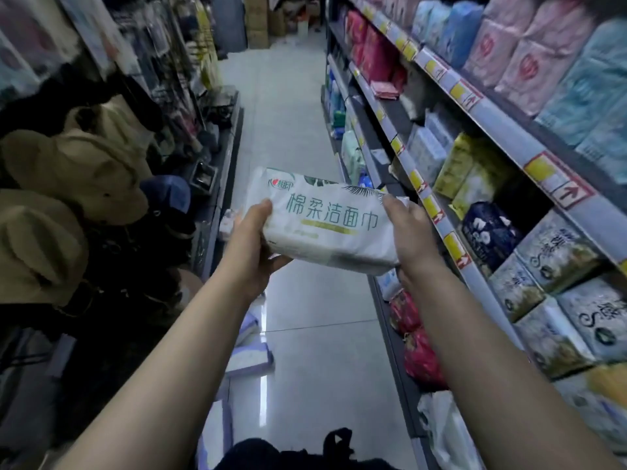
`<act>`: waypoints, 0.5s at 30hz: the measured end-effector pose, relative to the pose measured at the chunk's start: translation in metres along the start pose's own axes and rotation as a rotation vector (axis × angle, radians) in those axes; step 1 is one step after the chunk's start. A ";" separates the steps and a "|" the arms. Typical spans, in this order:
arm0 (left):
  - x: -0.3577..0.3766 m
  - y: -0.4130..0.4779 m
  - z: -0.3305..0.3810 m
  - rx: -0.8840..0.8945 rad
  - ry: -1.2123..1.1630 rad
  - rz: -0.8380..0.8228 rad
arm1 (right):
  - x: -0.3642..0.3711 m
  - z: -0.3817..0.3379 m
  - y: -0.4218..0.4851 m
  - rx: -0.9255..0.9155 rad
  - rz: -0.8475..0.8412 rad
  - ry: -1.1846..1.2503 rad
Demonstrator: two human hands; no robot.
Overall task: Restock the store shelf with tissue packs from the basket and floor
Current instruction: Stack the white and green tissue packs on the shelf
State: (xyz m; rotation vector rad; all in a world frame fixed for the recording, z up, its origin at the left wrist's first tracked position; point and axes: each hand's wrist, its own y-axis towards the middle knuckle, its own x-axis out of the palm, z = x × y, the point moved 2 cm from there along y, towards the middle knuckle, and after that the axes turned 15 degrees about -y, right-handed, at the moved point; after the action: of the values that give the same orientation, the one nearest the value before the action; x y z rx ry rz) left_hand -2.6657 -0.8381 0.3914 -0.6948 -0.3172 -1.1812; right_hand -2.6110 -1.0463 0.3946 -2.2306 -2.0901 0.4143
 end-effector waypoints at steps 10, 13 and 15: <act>0.094 0.081 0.028 0.121 0.392 -0.349 | -0.060 -0.056 0.029 0.025 0.130 0.046; 0.126 0.105 0.044 0.156 0.385 -0.551 | -0.069 -0.075 0.033 -0.037 0.229 0.092; 0.145 0.121 0.056 0.138 0.393 -0.687 | -0.072 -0.090 0.035 -0.078 0.337 0.088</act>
State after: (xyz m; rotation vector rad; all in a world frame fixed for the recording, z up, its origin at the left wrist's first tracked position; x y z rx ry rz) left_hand -2.4943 -0.8838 0.4762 -0.2117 -0.3084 -1.8923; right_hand -2.5593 -1.1078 0.4850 -2.6011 -1.7185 0.2469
